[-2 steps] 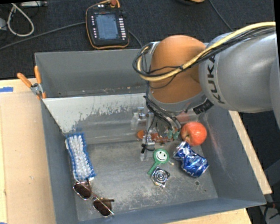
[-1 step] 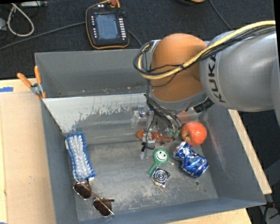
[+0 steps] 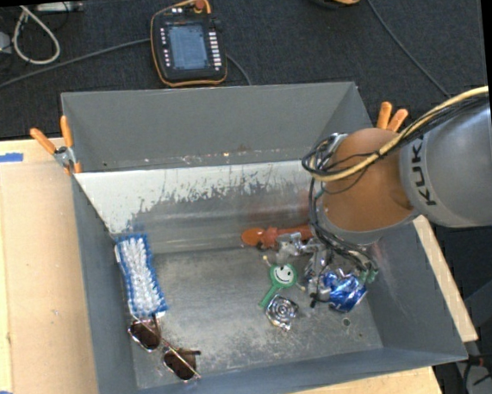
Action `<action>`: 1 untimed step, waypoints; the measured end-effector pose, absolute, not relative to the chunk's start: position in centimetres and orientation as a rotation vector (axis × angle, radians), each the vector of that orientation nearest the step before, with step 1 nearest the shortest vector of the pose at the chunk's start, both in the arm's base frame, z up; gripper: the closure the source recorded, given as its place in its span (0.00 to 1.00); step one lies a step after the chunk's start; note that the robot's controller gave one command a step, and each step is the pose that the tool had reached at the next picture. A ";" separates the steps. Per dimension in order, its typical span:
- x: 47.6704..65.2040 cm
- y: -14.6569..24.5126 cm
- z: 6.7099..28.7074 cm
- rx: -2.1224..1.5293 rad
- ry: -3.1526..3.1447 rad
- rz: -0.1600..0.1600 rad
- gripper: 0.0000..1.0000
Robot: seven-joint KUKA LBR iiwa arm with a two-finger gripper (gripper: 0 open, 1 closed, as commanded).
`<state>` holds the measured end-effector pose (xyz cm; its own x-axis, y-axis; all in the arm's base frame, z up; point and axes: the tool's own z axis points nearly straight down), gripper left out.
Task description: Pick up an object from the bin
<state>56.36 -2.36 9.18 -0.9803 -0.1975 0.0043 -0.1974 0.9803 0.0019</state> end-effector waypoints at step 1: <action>60.2 -3.7 14.5 0.279 -3.137 -0.005 0.00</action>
Offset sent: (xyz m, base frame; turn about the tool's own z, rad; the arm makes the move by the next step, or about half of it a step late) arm -0.0067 -0.0831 0.0082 -0.2697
